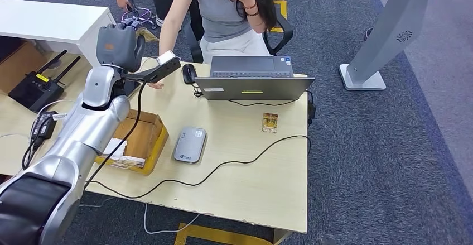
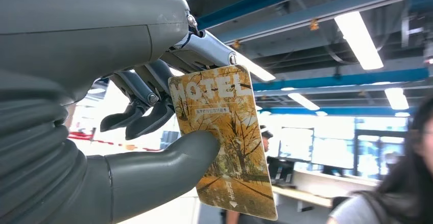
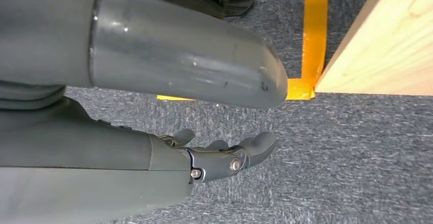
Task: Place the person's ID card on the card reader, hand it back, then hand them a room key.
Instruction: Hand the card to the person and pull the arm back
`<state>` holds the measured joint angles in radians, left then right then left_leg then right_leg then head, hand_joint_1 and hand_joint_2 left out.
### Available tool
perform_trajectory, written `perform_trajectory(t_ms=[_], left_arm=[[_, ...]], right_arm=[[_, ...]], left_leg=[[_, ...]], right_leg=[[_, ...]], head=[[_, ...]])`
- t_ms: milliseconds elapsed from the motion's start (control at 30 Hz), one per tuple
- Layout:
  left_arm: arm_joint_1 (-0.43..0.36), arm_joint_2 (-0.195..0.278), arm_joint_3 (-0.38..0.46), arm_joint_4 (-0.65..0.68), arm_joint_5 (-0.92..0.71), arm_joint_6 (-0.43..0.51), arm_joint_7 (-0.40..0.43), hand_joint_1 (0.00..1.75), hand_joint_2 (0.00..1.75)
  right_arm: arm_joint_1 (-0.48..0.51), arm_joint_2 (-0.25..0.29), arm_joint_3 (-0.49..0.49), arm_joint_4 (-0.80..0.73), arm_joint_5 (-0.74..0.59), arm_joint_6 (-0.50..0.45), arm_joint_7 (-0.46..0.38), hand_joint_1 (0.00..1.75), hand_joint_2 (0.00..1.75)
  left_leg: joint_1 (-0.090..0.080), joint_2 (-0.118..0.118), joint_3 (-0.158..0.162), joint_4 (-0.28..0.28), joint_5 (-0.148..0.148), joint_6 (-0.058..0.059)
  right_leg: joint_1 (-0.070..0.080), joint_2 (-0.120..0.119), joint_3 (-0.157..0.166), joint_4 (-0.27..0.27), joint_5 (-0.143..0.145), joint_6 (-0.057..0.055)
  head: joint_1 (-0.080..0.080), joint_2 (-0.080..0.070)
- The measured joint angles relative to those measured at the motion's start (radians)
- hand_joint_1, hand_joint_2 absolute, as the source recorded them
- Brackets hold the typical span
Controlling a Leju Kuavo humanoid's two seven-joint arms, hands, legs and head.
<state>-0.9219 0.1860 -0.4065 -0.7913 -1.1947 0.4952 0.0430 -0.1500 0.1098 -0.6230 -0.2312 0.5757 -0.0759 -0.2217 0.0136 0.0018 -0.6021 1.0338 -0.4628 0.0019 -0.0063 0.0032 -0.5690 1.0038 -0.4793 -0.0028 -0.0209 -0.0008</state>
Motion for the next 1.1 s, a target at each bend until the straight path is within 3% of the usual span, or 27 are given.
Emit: perform_trajectory(t_ms=[233, 567, 700, 1100], left_arm=[[-0.110, 0.000, 0.030, 0.162, 0.006, -0.005, 0.004, 1.75, 1.75], [-0.145, 0.009, 0.048, 0.238, 0.013, -0.004, 0.000, 1.75, 1.75], [-0.147, 0.009, 0.049, 0.252, 0.013, -0.004, -0.001, 0.00, 1.75], [-0.147, 0.009, 0.050, 0.260, 0.013, 0.005, 0.001, 0.00, 1.75]], right_arm=[[0.014, 0.002, 0.026, 0.007, 0.058, -0.027, 0.110, 0.00, 0.00], [0.063, 0.002, 0.048, 0.021, 0.084, -0.039, 0.180, 0.00, 0.00], [0.066, 0.002, 0.051, 0.024, 0.090, -0.039, 0.184, 0.00, 0.00], [0.065, 0.002, 0.052, 0.025, 0.097, -0.039, 0.185, 0.00, 0.00]], left_leg=[[0.000, 0.000, 0.000, 0.000, 0.000, 0.000], [0.000, 0.000, 0.000, 0.000, 0.000, 0.000], [0.000, 0.000, 0.000, 0.000, 0.000, 0.000], [0.000, 0.000, 0.000, 0.000, 0.000, 0.000]], right_leg=[[0.000, 0.000, 0.000, 0.000, 0.000, 0.000], [0.000, 0.000, 0.000, 0.000, 0.000, 0.000], [0.000, 0.000, 0.000, 0.000, 0.000, 0.000], [0.000, 0.000, 0.000, 0.000, 0.000, 0.000]], head=[[0.000, 0.000], [0.000, 0.000], [0.000, 0.000], [0.000, 0.000]])
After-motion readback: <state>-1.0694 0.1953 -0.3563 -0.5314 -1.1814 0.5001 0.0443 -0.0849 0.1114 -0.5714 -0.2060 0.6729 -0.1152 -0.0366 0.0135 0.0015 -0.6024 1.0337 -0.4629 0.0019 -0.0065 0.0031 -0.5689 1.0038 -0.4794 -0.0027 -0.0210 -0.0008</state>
